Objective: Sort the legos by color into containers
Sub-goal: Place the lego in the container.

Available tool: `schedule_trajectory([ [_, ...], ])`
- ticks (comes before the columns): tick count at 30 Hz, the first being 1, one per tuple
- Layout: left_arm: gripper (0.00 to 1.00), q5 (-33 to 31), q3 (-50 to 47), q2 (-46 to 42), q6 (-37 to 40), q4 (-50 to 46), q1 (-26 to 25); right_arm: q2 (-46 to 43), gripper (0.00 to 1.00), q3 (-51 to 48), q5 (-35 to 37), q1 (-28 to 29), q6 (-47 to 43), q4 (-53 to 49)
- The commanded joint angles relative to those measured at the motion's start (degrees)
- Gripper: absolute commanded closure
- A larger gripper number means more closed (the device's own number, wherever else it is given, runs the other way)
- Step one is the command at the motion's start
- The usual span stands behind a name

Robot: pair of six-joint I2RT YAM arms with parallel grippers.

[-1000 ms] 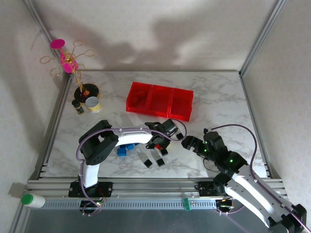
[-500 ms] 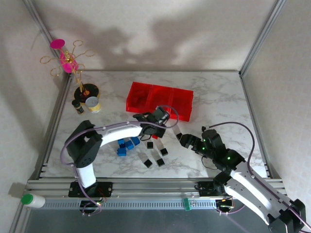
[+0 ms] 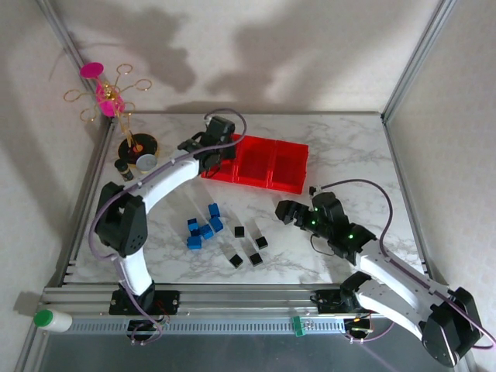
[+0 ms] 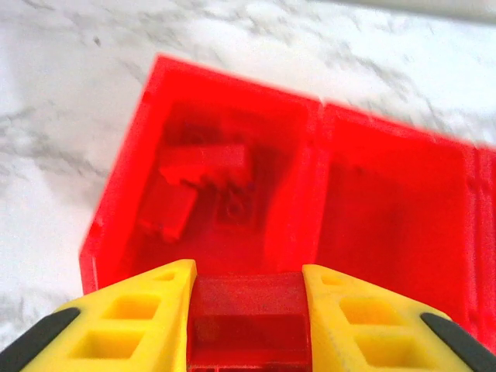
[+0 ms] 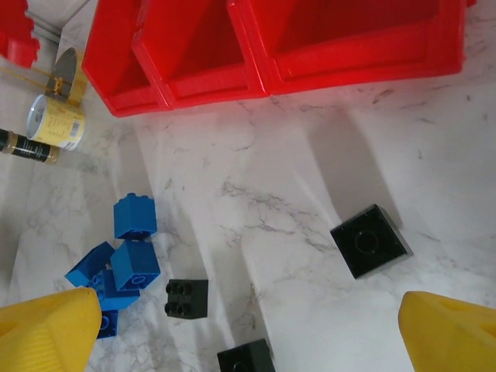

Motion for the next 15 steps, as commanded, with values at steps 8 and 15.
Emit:
schedule_trajectory([
  [8, 0.75, 0.06, 16.48, 17.84, -0.81, -1.75, 4.27, 7.76, 0.01, 6.11, 0.41, -0.39, -4.04, 3.53],
  [15, 0.58, -1.00, 18.15, 18.89, -0.07, -3.66, 4.36, 9.74, 0.01, 8.56, 1.76, -0.39, -4.88, 1.65],
])
